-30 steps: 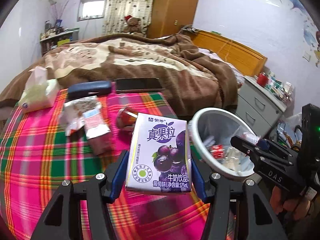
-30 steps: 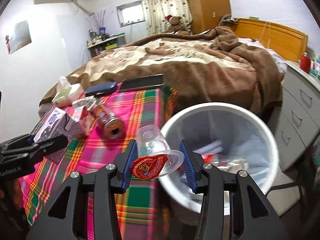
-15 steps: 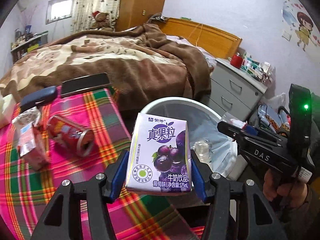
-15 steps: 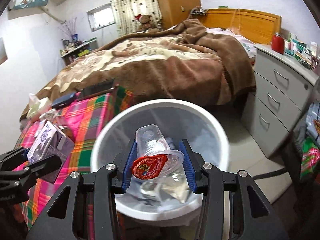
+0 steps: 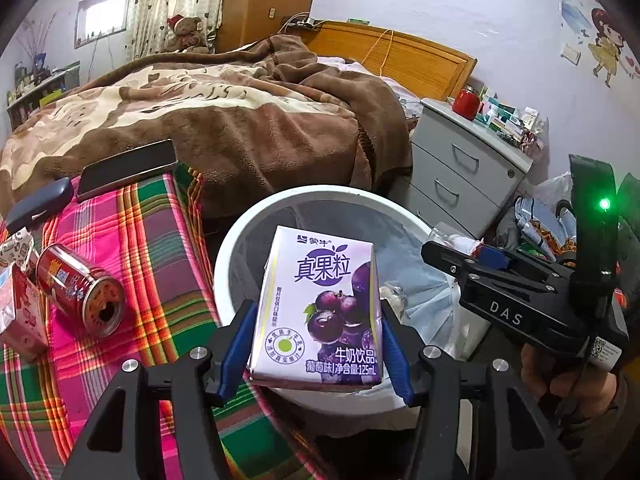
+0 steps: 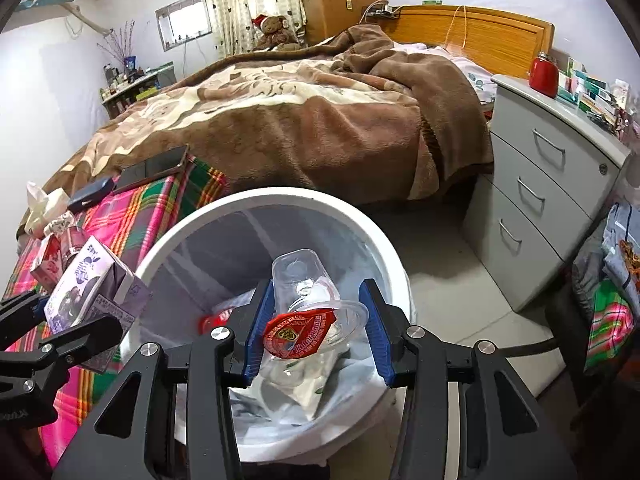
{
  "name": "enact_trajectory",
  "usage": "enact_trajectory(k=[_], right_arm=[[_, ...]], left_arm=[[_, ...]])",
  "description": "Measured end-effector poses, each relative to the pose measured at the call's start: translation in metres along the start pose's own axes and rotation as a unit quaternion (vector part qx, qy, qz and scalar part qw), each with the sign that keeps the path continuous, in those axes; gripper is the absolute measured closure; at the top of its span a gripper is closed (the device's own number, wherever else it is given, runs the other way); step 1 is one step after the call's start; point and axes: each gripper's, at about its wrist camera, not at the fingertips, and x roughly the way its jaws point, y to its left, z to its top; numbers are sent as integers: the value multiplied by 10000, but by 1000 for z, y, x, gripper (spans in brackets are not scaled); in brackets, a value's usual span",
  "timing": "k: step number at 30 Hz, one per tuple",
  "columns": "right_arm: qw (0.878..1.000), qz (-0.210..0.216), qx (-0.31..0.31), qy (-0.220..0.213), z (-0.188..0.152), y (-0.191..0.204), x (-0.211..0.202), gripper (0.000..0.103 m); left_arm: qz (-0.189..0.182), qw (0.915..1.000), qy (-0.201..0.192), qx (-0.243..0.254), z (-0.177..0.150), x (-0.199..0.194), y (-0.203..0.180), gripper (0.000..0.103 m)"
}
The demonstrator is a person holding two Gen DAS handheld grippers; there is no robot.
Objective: Collect trash
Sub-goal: 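Open both grippers to drop the carton and cup into the wastebasket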
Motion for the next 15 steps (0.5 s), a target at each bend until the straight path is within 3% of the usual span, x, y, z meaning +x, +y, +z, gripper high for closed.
enact_trajectory(k=[4, 6, 15], right_arm=[[10000, -67, 39, 27, 0, -6, 3, 53], [10000, -22, 60, 49, -2, -7, 3, 44], [9998, 45, 185, -110, -3, -7, -9, 44]], left_arm=[[-40, 9999, -22, -91, 0, 1, 1, 30], [-47, 9999, 7, -91, 0, 2, 1, 30], [12, 9998, -117, -183, -4, -11, 9, 30]])
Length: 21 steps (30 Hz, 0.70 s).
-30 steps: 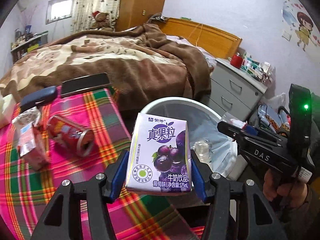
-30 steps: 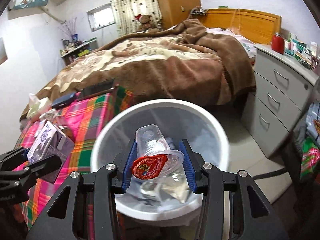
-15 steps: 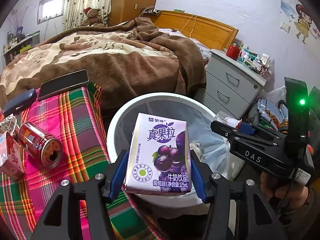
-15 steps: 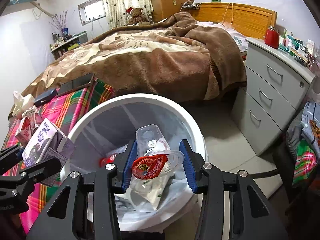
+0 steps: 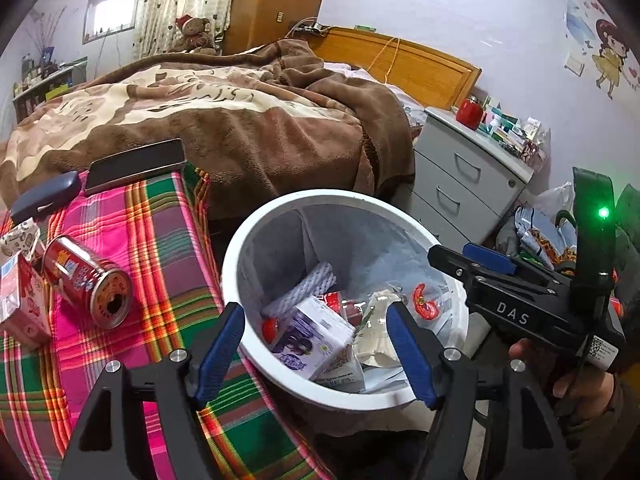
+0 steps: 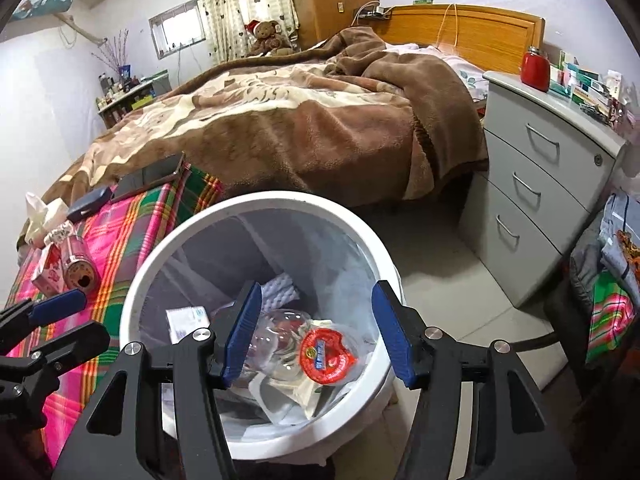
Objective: Collect trash
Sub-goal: 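Open both grippers to drop the carton and cup into the wastebasket, then move both grippers back toward the remaining trash on the cloth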
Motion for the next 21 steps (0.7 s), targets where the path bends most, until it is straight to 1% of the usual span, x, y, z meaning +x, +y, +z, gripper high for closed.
enact_trajectory(k=[11, 14, 17, 21], right_arm=[[9996, 165, -34, -239, 2, 22, -14, 44], [9992, 273, -73, -300, 1, 31, -17, 44], [9988, 366, -85, -329, 1, 40, -18, 44], [9980, 527, -119, -322, 0, 55, -15, 44]], left_arm=[[241, 9995, -179, -114, -10, -28, 23, 30], [426, 9987, -237, -148, -14, -37, 31, 30], [466, 9982, -295, -222, -18, -46, 40, 30], [625, 9968, -372, -344, -22, -58, 58, 30]])
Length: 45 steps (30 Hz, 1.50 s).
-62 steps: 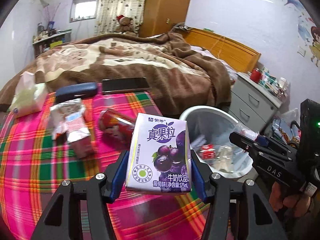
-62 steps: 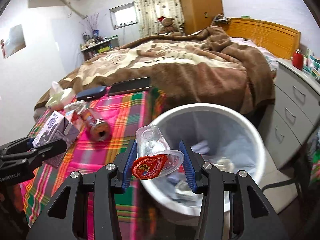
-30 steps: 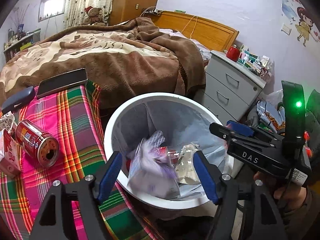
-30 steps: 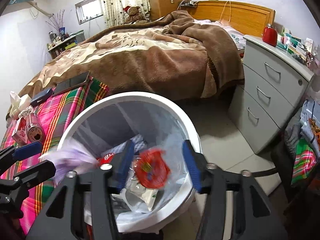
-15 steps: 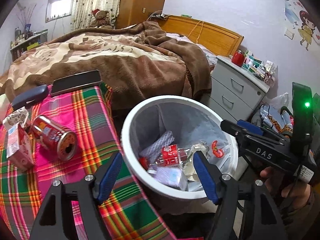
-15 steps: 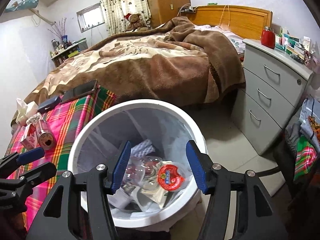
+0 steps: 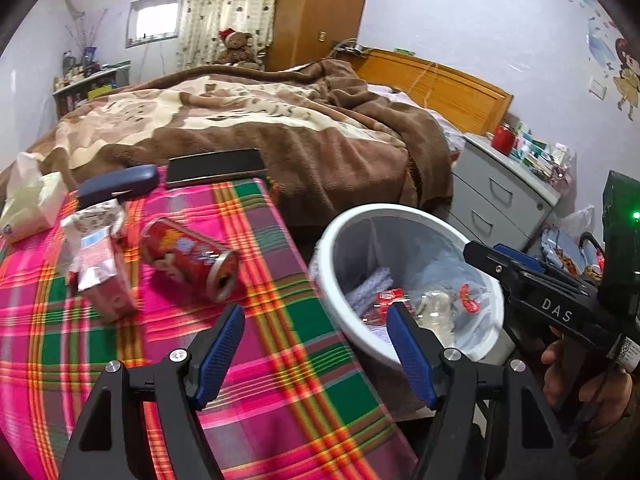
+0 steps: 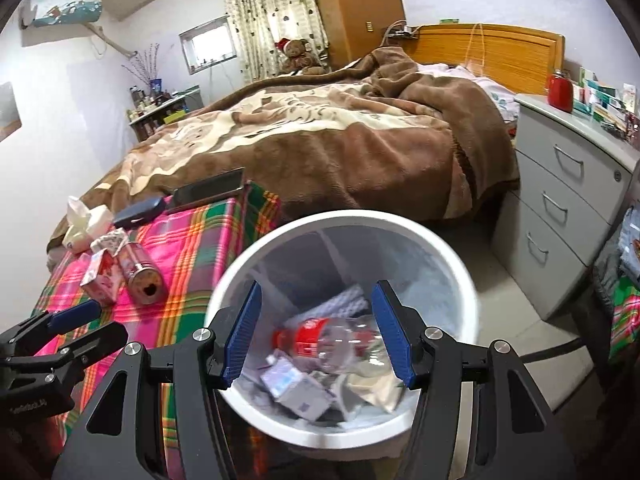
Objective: Collect trash
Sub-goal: 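Move both grippers back toward the remaining trash on the cloth, then grasp the red drink can with the right gripper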
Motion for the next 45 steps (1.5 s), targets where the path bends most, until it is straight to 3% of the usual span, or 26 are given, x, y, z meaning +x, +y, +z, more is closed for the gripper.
enact_trajectory(k=[11, 23, 35, 45], right_arm=[[9992, 294, -279, 53, -4, 44, 10, 44], [9927, 743, -894, 317, -4, 100, 43, 44], [9758, 1196, -1721, 624, 1, 152, 77, 44], [9663, 1479, -1874, 963, 7, 166, 101, 44]], left_arm=[[439, 9969, -279, -583, -6, -25, 67, 30], [938, 9893, -233, -1095, -4, -22, 143, 30], [917, 9876, -211, -1255, 4, -15, 179, 30], [801, 9894, -161, -1201, 11, -8, 184, 30]])
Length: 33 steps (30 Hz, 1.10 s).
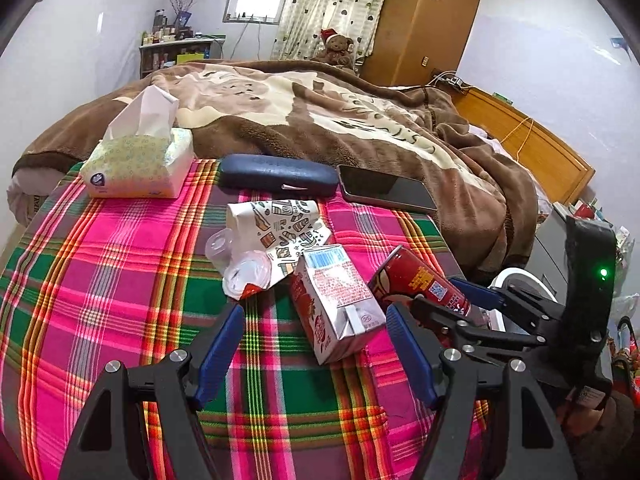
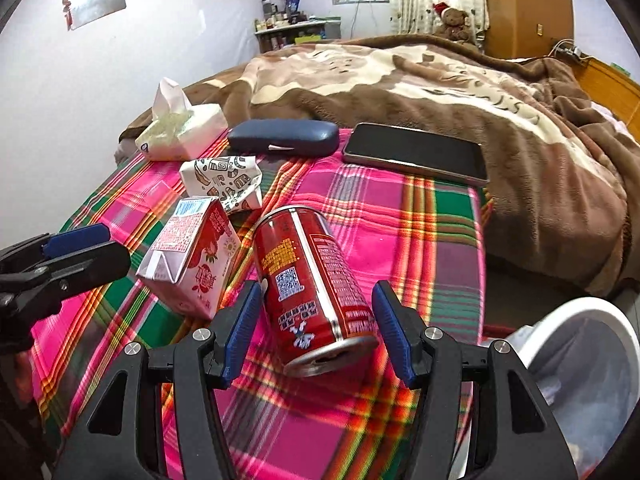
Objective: Collect trash
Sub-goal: 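Grasp the red drink can with the right gripper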
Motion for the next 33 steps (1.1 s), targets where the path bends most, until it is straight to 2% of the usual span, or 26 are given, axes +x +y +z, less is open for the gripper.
enact_trajectory(k=[5, 14, 28, 30, 32, 33], right_arm=[[10000, 39, 8, 32, 3, -2, 4, 45], [9981, -377, 487, -52, 5, -24, 3, 46], [9978, -358, 546, -100, 6, -30, 3, 46], [9978, -355, 553, -115, 6, -30, 4, 46], [9977, -353, 558, -122, 7, -30, 4, 46], [9977, -352, 558, -128, 7, -30, 5, 46]], left_arm=[[-43, 10000, 82, -20, 3, 9, -2, 30], [-17, 9996, 274, 73, 4, 29, -13, 30], [188, 9983, 537, -80, 2, 68, -8, 30], [217, 9982, 547, -91, 1, 71, -7, 32], [180, 9981, 577, -141, 0, 73, -6, 40], [210, 9980, 580, -152, 0, 74, -5, 40]])
